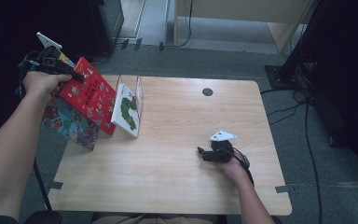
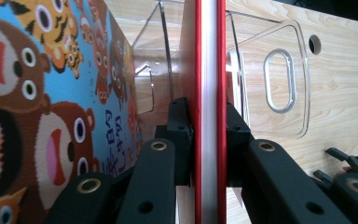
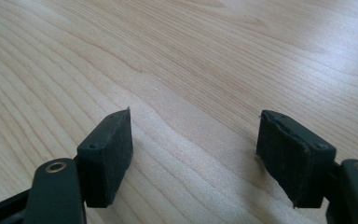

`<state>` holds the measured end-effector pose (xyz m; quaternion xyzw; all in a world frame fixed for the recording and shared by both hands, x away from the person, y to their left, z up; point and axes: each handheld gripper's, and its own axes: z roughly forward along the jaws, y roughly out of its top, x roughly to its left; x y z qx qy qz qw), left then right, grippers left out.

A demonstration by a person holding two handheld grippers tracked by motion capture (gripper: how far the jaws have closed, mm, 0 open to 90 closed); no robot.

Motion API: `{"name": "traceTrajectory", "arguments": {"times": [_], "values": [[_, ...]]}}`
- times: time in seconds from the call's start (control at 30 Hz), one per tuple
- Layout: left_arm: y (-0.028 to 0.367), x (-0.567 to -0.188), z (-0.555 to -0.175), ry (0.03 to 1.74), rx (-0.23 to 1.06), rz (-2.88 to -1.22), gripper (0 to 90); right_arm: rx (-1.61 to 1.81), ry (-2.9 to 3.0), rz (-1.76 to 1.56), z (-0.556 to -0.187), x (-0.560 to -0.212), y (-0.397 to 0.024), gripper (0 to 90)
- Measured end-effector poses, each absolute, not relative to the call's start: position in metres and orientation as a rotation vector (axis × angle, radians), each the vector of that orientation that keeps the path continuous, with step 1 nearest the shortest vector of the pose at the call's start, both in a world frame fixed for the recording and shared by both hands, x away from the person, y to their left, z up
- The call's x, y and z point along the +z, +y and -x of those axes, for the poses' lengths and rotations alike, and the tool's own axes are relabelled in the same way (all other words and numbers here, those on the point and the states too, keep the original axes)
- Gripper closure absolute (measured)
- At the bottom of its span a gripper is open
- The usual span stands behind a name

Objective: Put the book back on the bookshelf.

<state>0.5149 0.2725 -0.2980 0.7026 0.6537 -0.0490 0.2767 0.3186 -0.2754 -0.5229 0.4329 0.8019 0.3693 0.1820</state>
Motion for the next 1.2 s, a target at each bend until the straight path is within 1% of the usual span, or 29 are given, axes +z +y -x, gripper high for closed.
{"name": "traceTrajectory", "arguments": {"times": [0.27,0.47,0.73,1.2], "values": [[0.272,-0.297,-0.514,1.752,-0.141,-1.877,75.6,1.043,2.263,-1.223,-0.319,-0.523,-0.275,26.8],[0.273,-0.296,-0.514,1.755,-0.144,-1.887,68.5,1.043,2.263,-1.223,-0.319,-0.523,-0.275,26.7],[0.273,-0.293,-0.512,1.744,-0.156,-1.879,61.6,1.042,2.263,-1.222,-0.319,-0.523,-0.275,26.8],[0.277,-0.285,-0.508,1.743,-0.158,-1.890,58.1,1.043,2.263,-1.221,-0.318,-0.523,-0.275,26.8]]}}
